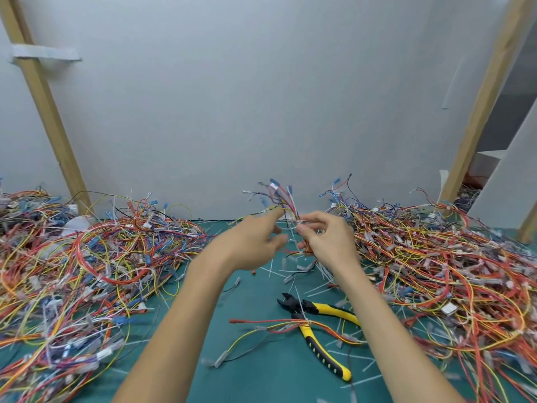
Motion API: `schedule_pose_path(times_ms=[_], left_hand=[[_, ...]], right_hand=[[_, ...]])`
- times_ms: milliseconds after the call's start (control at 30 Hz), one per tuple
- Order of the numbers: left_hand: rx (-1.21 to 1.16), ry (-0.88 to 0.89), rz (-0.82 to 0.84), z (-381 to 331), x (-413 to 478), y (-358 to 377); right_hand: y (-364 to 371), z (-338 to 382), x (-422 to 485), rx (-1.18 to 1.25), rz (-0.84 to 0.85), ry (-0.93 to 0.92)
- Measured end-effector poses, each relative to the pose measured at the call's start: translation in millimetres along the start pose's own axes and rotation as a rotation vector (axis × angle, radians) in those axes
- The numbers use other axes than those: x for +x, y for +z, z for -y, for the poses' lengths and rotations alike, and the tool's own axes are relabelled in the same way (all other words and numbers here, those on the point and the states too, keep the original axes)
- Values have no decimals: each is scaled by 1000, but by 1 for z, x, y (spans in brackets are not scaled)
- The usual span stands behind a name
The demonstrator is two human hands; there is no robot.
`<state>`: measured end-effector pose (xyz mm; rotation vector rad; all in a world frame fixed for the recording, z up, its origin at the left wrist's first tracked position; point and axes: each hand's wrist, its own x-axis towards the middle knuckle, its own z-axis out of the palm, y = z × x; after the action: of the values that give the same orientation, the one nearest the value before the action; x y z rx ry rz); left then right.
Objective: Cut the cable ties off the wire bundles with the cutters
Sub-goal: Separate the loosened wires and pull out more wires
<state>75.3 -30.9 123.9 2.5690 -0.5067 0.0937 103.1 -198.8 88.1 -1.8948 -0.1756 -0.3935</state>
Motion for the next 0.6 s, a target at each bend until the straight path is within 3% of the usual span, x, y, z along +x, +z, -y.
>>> schedule_pose_path(times_ms=[100, 267, 400, 600], left_hand=[[-278, -1, -267, -11, 5, 39], [-546, -53, -477, -4, -6, 93], [-618, -82, -506, 10, -19, 111], [-555, -87, -512, 17, -34, 121]], right_hand=[[2, -8, -11, 281, -21, 147], [2, -29, -37, 196, 28, 123], [2, -43, -58, 401, 203, 179], [2, -50, -71, 217, 240, 81]])
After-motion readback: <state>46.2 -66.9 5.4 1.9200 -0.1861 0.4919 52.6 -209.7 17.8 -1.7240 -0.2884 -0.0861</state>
